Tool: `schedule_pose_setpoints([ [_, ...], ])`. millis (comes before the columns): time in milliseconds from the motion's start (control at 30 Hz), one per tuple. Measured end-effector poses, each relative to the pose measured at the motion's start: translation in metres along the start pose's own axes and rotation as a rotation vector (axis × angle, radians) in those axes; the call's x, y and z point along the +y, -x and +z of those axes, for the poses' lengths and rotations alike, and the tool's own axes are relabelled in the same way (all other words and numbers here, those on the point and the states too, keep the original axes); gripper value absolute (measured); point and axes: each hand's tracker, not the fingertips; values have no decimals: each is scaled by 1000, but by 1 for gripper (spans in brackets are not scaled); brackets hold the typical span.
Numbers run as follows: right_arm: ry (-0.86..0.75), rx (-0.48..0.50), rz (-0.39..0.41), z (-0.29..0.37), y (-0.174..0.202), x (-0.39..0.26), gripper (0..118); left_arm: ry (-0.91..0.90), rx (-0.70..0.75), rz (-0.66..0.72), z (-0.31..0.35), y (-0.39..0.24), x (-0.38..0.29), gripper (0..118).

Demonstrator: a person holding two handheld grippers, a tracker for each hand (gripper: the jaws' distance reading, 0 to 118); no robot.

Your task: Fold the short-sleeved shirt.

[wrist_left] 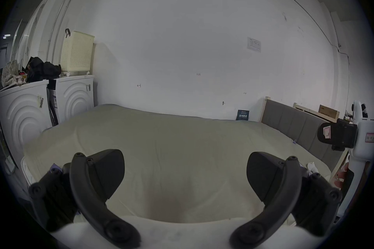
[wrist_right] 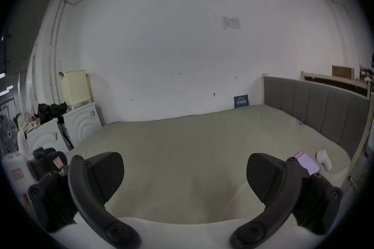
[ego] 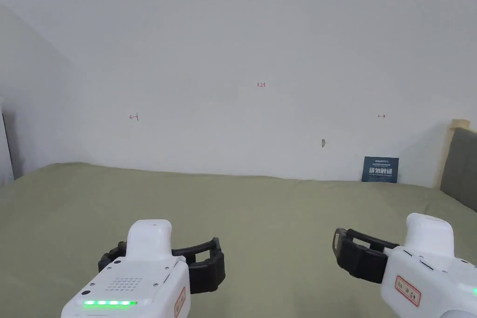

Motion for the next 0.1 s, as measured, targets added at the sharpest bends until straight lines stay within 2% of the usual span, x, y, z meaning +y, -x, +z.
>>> schedule_pose_setpoints([
  [100,-5,4,-88,-3,-3,-3,118,-3,-9,12,0,1,-1,118],
])
